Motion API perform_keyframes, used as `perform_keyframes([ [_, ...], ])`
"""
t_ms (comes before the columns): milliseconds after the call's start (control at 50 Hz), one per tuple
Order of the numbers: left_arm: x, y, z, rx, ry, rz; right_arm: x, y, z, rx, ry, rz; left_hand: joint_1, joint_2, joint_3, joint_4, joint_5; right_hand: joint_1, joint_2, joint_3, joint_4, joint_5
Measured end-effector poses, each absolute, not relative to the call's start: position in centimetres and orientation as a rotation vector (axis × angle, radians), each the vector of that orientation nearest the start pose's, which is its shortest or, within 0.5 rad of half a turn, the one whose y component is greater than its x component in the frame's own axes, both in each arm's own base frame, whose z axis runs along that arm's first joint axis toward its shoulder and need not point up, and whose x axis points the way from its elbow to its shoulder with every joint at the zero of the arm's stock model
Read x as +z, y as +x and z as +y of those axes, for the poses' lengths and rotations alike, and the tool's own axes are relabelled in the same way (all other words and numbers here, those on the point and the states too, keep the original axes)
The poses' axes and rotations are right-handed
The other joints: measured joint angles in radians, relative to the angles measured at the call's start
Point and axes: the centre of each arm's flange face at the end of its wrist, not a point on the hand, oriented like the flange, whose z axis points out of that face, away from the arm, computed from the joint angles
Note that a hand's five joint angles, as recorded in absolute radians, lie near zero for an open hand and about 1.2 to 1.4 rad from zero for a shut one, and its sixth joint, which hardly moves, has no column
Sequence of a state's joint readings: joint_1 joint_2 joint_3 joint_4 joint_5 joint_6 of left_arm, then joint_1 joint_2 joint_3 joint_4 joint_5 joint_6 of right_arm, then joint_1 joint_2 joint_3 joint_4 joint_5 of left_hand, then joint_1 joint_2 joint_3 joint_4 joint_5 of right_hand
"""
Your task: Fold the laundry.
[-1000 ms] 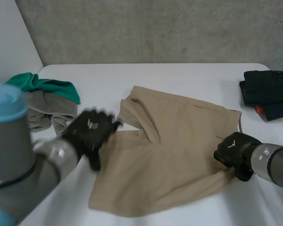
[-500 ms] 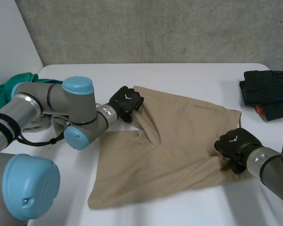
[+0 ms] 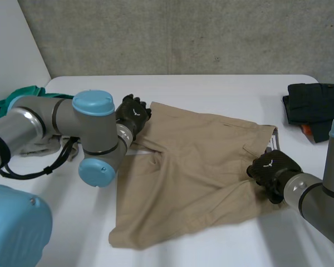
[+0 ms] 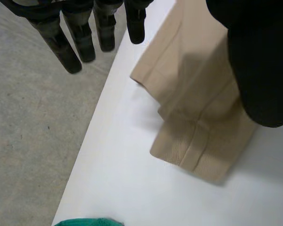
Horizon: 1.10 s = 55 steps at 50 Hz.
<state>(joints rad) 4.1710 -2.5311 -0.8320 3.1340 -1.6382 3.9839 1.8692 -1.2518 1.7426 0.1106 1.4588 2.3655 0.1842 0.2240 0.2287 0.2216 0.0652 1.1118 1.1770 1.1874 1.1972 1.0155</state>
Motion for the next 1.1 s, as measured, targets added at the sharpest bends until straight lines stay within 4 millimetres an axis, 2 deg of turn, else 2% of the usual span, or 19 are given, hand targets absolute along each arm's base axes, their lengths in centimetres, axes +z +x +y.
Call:
perform_keyframes([
  [120, 16.9, -34.1, -32.1, -1.782, 1.319, 1.903, 16.2, 22.1, -23.8, -1.532, -1.539, 2.445, 0.000, -0.021, -0.018, -0.022, -0.019, 0.000, 0.000, 0.000, 0.000, 0.000],
  [160, 18.8, -32.6, -29.6, -1.764, 1.267, 2.000, 16.3, 22.1, -23.9, -1.535, -1.526, 2.452, 0.002, -0.021, -0.018, -0.022, -0.019, 0.000, 0.000, 0.000, 0.000, 0.000],
  [240, 20.1, -30.6, -25.4, -1.734, 1.246, 2.157, 16.3, 22.0, -24.0, -1.537, -1.502, 2.464, 0.137, 0.084, 0.076, 0.089, 0.071, 0.000, 0.000, 0.000, 0.000, 0.000],
  [300, 20.3, -29.0, -21.8, -1.694, 1.253, 2.306, 16.5, 21.8, -24.2, -1.547, -1.465, 2.482, 0.211, 0.155, 0.148, 0.161, 0.143, 0.000, 0.000, 0.000, 0.000, 0.000],
  [320, 20.3, -29.0, -21.8, -1.694, 1.253, 2.306, 16.5, 21.8, -24.2, -1.547, -1.465, 2.482, 0.211, 0.155, 0.148, 0.161, 0.143, 0.000, 0.000, 0.000, 0.000, 0.000],
  [340, 20.0, -28.0, -19.4, -1.656, 1.266, 2.403, 16.7, 21.7, -24.3, -1.557, -1.428, 2.500, 0.233, 0.189, 0.184, 0.196, 0.178, 0.000, 0.000, 0.000, 0.000, 0.000],
  [400, 18.9, -26.7, -15.7, -1.562, 1.306, 2.550, 17.2, 21.4, -24.7, -1.579, -1.337, 2.536, 0.233, 0.192, 0.186, 0.200, 0.183, 0.000, 0.000, 0.000, 0.000, 0.000],
  [480, 17.6, -26.0, -13.2, -1.470, 1.352, 2.626, 17.9, 21.1, -25.0, -1.610, -1.208, 2.574, 0.233, 0.192, 0.186, 0.199, 0.184, 0.000, 0.000, 0.000, 0.000, 0.000],
  [520, 17.0, -25.9, -12.5, -1.443, 1.371, 2.631, 18.3, 20.9, -25.2, -1.627, -1.144, 2.585, 0.233, 0.192, 0.186, 0.200, 0.184, 0.000, 0.000, 0.000, 0.000, 0.000],
  [620, 15.9, -26.3, -12.8, -1.458, 1.365, 2.586, 19.1, 20.5, -25.4, -1.653, -1.053, 2.594, 0.343, 0.286, 0.281, 0.293, 0.274, 0.000, 0.000, 0.000, 0.000, 0.000],
  [660, 15.4, -26.6, -13.4, -1.487, 1.350, 2.552, 19.4, 20.3, -25.3, -1.655, -1.027, 2.597, 0.672, 0.614, 0.607, 0.597, 0.575, 0.000, 0.000, 0.000, 0.000, 0.000],
  [680, 15.3, -26.8, -13.7, -1.505, 1.344, 2.536, 19.4, 20.3, -25.3, -1.653, -1.021, 2.598, 0.711, 0.655, 0.648, 0.639, 0.615, 0.000, 0.000, 0.000, 0.000, 0.000],
  [700, 15.1, -27.0, -13.9, -1.523, 1.339, 2.521, 19.5, 20.2, -25.2, -1.649, -1.016, 2.601, 0.912, 0.862, 0.852, 0.865, 0.839, 0.000, 0.000, 0.000, 0.000, 0.000],
  [740, 14.9, -27.5, -14.3, -1.570, 1.329, 2.490, 19.6, 20.1, -25.0, -1.632, -1.016, 2.608, 0.975, 0.961, 0.947, 0.963, 0.934, 0.000, 0.000, 0.000, 0.000, 0.000],
  [820, 15.3, -28.1, -14.5, -1.638, 1.331, 2.457, 19.5, 20.0, -24.4, -1.574, -1.061, 2.622, 0.975, 0.969, 0.956, 0.972, 0.936, 0.000, 0.000, 0.000, 0.000, 0.000],
  [860, 15.7, -28.2, -14.0, -1.646, 1.365, 2.446, 19.3, 19.8, -23.9, -1.518, -1.131, 2.629, 0.975, 0.969, 0.956, 0.972, 0.936, 0.000, 0.000, 0.000, 0.000, 0.000],
  [920, 16.7, -27.7, -12.3, -1.568, 1.486, 2.432, 18.5, 19.1, -22.5, -1.329, -1.383, 2.620, 0.975, 0.969, 0.956, 0.973, 0.936, 0.000, 0.000, 0.000, 0.000, 0.000],
  [1020, 17.9, -25.4, -8.6, -1.200, 1.747, 2.409, 17.4, 17.4, -19.5, -0.891, -1.891, 2.427, 0.975, 0.970, 0.957, 0.973, 0.938, 0.000, 0.001, 0.001, 0.000, 0.000],
  [1100, 18.6, -24.8, -8.3, -1.022, 1.815, 2.382, 17.4, 17.0, -20.0, -0.822, -1.941, 2.379, 0.975, 0.971, 0.958, 0.973, 0.938, 0.000, 0.001, 0.002, 0.000, 0.000],
])
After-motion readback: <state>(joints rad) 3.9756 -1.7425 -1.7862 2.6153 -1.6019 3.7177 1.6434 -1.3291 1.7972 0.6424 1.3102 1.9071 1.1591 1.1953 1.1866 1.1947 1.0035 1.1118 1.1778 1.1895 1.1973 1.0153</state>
